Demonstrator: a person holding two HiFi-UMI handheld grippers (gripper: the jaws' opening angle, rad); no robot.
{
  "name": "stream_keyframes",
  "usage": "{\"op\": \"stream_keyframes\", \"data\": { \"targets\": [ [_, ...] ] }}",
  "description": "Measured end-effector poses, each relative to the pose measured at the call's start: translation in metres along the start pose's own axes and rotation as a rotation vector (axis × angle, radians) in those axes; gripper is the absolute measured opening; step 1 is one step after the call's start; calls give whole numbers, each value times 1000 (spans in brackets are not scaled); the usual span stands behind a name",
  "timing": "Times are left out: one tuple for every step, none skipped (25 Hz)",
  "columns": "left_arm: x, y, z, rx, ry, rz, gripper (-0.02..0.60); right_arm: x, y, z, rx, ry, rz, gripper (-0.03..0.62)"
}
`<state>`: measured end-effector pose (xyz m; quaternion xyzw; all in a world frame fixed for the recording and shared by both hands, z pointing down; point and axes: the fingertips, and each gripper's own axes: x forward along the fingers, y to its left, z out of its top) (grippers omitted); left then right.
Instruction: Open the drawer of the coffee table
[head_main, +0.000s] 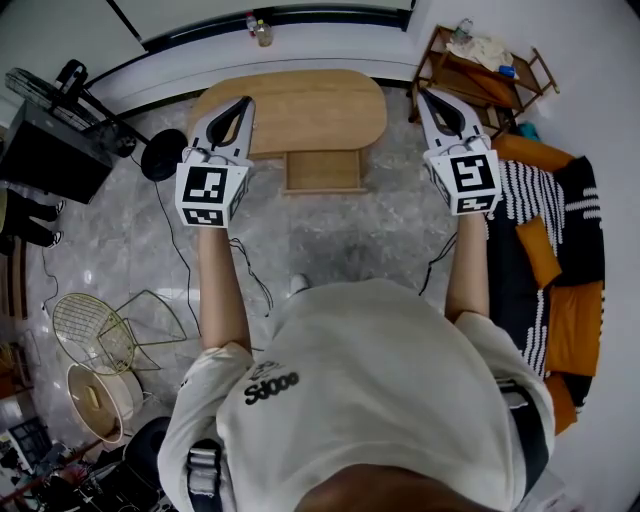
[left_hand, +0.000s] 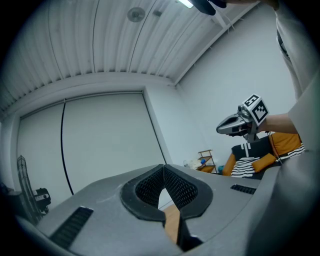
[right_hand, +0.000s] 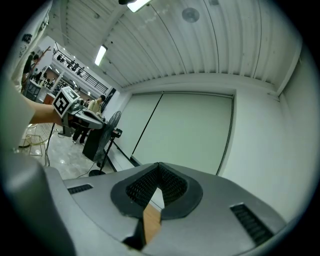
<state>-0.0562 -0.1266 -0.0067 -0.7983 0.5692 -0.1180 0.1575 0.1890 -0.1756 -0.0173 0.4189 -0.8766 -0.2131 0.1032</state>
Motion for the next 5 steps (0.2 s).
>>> {"op": "stream_keyframes", "data": {
  "targets": [
    [0, 0, -1, -1, 2, -2, 18, 0, 0, -1, 1, 1, -1, 6],
    [0, -1, -2, -2, 3, -5, 18, 0, 0, -2, 1, 2, -2, 6],
    [0, -1, -2, -3, 5, -7, 18, 1, 0, -3, 1, 2, -4, 6],
    [1, -2, -3, -4, 6, -9, 18, 1, 0, -4, 0, 3, -6, 6],
    [1, -2, -4, -4, 7, -11, 18, 2, -1, -5, -1, 3, -8, 6]
  ]
}}
